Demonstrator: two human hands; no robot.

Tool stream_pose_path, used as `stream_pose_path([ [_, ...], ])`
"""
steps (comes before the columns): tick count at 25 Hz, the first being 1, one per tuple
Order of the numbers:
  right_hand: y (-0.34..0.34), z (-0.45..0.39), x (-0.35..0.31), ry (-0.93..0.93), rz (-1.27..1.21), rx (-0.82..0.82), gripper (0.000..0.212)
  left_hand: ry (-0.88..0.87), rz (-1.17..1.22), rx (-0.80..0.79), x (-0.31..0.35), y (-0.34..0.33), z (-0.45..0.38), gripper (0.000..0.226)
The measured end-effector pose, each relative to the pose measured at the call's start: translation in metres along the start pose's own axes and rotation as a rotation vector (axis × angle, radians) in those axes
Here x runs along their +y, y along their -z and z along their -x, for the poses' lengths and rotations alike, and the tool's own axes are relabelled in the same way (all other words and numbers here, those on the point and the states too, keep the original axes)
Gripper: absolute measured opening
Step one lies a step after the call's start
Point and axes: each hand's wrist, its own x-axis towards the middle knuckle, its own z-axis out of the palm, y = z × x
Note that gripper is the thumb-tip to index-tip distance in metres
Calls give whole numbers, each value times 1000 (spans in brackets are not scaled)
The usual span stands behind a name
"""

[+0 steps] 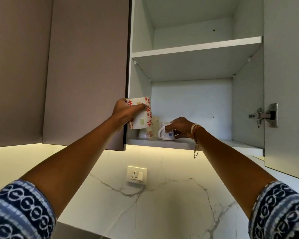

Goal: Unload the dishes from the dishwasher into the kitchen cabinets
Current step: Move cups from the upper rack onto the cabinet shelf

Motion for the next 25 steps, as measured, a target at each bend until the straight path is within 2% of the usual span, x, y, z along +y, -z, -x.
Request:
stream_pose_path([
  [3, -1, -18, 7, -21, 24, -30, 26, 1, -14, -10, -5, -7, -17, 48],
  [6, -4, -23, 12, -53, -9, -73, 12, -10, -25, -25, -7, -14, -26, 45],
  [9, 1, -21, 3, 62, -102, -29, 4, -27, -54, -36, -6, -27, -33, 43],
  [10, 3, -21, -4, 124, -165, 20, 9, -27, -56, -40, -3, -33, -36, 42],
  [11, 6, -21, -14, 170, -217, 30, 23, -27, -50, -43, -1, -39, -40, 43],
  [13, 10, -21, -33, 240, -275, -63, 47, -16, -37, -53, 2, -52, -47, 46],
  [15, 10, -20, -44, 310, -181, -97, 50, 13, -14, -82, 6, -67, -51, 45],
  [17, 12, -17, -45, 363, -31, 38, 47, 54, 22, -121, 9, -79, -56, 43],
  [21, 21, -27, -36, 366, -73, 323, 50, 84, 188, -269, 8, -88, -62, 35],
  [22, 26, -33, -33, 321, -73, 378, 51, 90, 144, -293, 1, -87, -62, 43],
  [24, 34, -42, -23, 226, -44, 436, 55, 41, -145, -276, -23, -83, -56, 63],
  [25, 37, -45, -18, 175, -39, 446, 57, -8, -258, -241, -37, -80, -51, 64],
])
